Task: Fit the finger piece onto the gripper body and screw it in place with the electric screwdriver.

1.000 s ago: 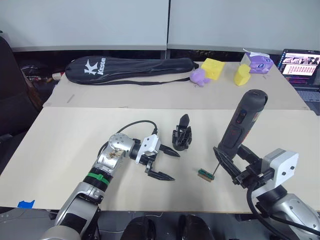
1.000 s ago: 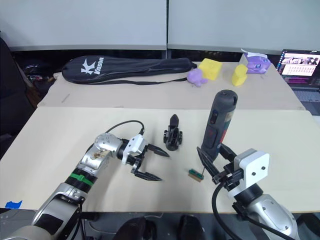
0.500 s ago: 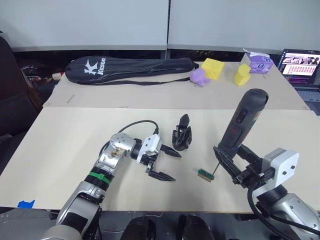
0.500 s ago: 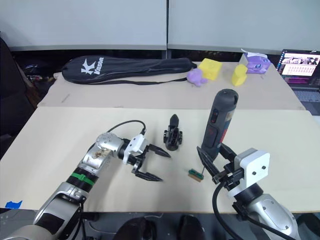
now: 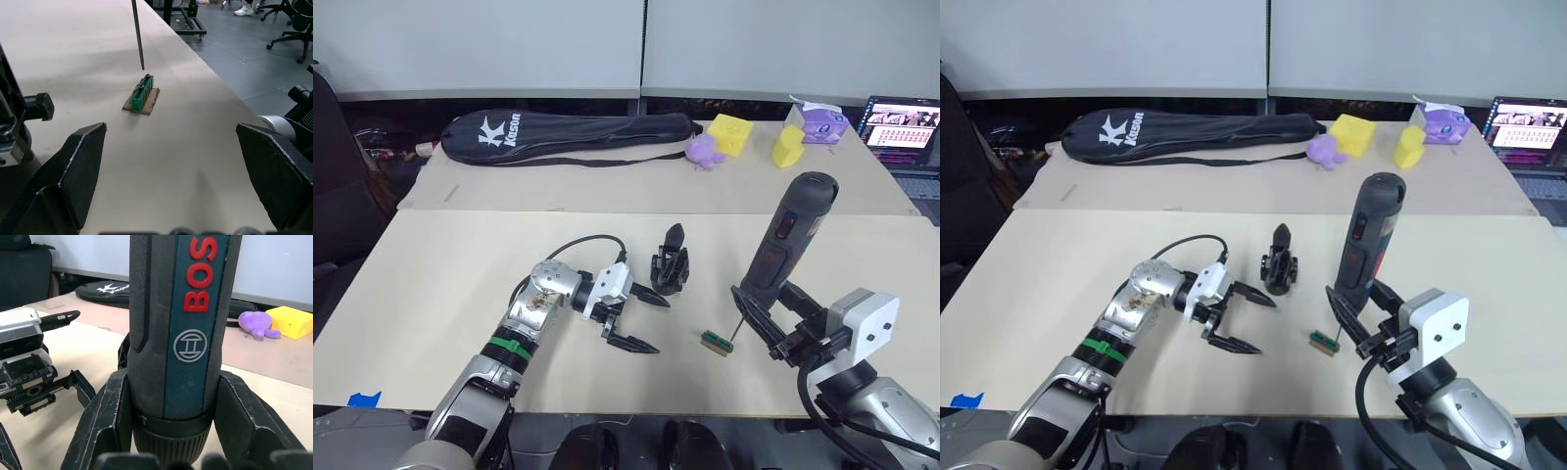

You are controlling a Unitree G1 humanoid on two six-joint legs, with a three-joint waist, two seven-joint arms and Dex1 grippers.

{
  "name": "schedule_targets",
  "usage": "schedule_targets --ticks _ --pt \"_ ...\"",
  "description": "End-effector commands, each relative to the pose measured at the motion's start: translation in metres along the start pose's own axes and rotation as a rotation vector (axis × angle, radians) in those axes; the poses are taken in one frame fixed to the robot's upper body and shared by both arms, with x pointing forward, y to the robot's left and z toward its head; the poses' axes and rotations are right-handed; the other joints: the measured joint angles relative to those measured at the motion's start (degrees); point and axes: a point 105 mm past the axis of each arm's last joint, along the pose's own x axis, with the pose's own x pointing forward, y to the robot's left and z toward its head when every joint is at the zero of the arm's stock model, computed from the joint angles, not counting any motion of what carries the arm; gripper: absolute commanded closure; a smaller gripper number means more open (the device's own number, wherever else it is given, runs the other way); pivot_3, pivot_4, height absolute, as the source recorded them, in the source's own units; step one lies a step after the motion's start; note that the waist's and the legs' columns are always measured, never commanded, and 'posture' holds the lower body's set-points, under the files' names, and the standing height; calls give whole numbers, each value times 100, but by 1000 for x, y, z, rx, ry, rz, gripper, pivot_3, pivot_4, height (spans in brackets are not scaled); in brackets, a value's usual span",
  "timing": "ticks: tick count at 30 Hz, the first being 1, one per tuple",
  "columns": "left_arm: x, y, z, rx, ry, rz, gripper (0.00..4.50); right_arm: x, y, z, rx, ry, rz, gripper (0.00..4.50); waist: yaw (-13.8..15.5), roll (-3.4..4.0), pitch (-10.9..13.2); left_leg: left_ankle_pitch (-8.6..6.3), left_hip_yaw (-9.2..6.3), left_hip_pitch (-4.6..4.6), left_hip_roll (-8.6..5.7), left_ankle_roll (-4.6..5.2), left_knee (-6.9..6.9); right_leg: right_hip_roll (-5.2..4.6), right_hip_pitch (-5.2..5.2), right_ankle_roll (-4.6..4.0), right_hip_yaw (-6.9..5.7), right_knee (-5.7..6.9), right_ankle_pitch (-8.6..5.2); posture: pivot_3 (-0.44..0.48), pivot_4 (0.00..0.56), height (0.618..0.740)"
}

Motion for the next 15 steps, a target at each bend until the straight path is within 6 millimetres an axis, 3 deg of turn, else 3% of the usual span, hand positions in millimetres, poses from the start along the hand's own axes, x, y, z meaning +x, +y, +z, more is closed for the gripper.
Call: schedule_targets --ticks 1,15 --pt "0 4 7 38 -8 4 0 -2 4 18 -34 -70 11 2584 -3 0 0 0 0 0 0 0 0 0 0 0 1 0 0 0 150 740" --pt "0 4 10 40 -20 2 0 -2 4 17 -37 -65 10 2584 -4 0 0 0 0 1 1 0 0 1 0 0 1 0 0 0 150 740"
